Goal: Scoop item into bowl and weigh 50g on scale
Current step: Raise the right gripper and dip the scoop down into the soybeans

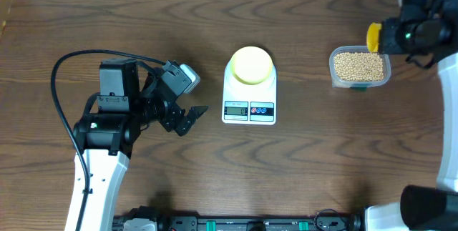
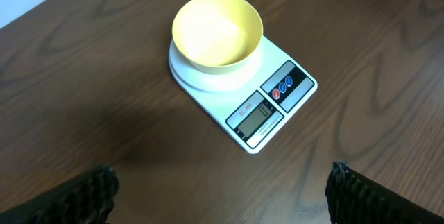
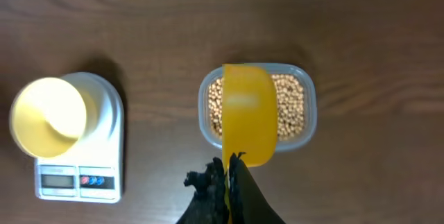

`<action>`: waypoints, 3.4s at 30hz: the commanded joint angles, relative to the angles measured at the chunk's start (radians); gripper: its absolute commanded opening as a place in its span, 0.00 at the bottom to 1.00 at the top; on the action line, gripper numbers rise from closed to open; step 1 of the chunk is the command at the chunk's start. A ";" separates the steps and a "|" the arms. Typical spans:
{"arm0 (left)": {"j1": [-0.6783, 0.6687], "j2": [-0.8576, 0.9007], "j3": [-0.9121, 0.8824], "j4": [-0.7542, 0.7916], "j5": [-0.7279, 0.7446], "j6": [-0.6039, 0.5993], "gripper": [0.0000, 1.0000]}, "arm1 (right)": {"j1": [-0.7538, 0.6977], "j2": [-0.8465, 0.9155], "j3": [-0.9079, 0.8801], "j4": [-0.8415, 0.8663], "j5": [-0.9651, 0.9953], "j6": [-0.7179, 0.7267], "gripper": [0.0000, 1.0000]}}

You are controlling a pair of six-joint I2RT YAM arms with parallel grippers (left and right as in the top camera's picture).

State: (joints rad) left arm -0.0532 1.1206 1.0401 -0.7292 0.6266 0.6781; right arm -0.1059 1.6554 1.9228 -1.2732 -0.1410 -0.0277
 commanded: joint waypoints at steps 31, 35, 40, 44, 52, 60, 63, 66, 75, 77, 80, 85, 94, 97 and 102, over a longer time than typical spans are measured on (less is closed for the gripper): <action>0.003 0.004 -0.003 0.000 0.013 0.006 0.98 | -0.044 0.450 0.383 -0.304 0.124 -0.121 0.01; 0.003 0.004 -0.003 0.000 0.013 0.006 0.98 | -0.043 0.472 0.383 -0.271 0.101 -0.163 0.01; 0.003 0.004 -0.003 0.000 0.013 0.006 0.98 | -0.043 0.488 0.380 -0.258 0.100 -0.173 0.01; 0.003 0.004 -0.003 0.000 0.013 0.006 0.98 | -0.037 0.488 0.380 -0.236 0.074 -0.216 0.01; 0.003 0.004 -0.003 0.000 0.013 0.006 0.98 | -0.003 0.488 0.380 -0.248 0.055 -0.202 0.01; 0.003 0.004 -0.003 0.000 0.013 0.006 0.98 | 0.021 0.488 0.380 -0.280 0.053 0.030 0.01; 0.003 0.004 -0.003 0.000 0.013 0.006 0.98 | 0.023 0.488 0.380 -0.301 0.052 0.081 0.01; 0.003 0.004 -0.003 0.000 0.013 0.006 0.98 | 0.026 0.488 0.380 -0.307 0.052 0.094 0.01; 0.003 0.004 -0.003 0.000 0.013 0.006 0.98 | 0.044 0.490 0.379 -0.282 0.088 0.064 0.01; 0.003 0.004 -0.003 0.000 0.013 0.006 0.98 | 0.044 0.492 0.378 -0.278 0.126 0.060 0.01; 0.003 0.004 -0.003 0.000 0.013 0.006 0.97 | 0.044 0.497 0.378 -0.278 0.128 0.022 0.01; 0.003 0.004 -0.003 0.000 0.013 0.006 0.98 | 0.044 0.505 0.378 -0.273 0.128 -0.052 0.01; 0.003 0.004 -0.003 0.000 0.013 0.006 0.97 | 0.033 0.507 0.370 -0.261 0.169 -0.106 0.01; 0.003 0.004 -0.003 0.000 0.013 0.006 0.97 | 0.027 0.507 0.365 -0.261 0.169 -0.137 0.01; 0.003 0.004 -0.003 0.000 0.013 0.006 0.97 | 0.023 0.507 0.339 -0.260 0.169 -0.139 0.01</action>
State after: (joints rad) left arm -0.0532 1.1206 1.0397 -0.7288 0.6266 0.6781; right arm -0.0788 2.1494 2.2864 -1.5333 0.0162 -0.1406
